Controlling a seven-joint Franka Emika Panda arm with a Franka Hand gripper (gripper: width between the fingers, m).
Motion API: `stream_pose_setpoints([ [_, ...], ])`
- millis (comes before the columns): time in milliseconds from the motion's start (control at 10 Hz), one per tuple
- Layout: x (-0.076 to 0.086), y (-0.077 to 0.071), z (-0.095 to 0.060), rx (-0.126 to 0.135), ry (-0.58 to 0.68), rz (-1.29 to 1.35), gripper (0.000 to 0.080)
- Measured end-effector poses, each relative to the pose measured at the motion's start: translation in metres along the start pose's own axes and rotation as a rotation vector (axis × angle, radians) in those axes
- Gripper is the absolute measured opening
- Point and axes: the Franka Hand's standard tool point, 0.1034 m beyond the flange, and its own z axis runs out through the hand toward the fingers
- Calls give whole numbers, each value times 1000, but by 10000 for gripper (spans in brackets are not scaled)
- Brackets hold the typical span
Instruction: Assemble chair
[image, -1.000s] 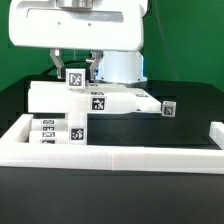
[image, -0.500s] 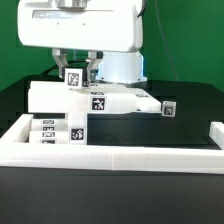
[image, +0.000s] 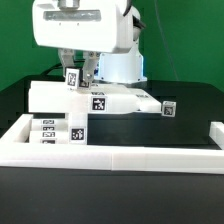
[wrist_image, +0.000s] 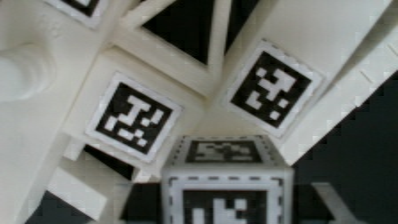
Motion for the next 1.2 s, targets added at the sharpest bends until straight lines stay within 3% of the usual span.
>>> stream_pose_setpoints([
  [500,-2,-3,0,6,-5,303,288],
  [600,-2,-3,0,6,-5,266,390],
  [700,-2,-3,0,6,-5,230,566],
  [800,-3,-4,1,4,2,183,566],
  [900,-1,-5,1,9,13,83,632],
  [1200,5,-2,-1,10,30,-269,649],
])
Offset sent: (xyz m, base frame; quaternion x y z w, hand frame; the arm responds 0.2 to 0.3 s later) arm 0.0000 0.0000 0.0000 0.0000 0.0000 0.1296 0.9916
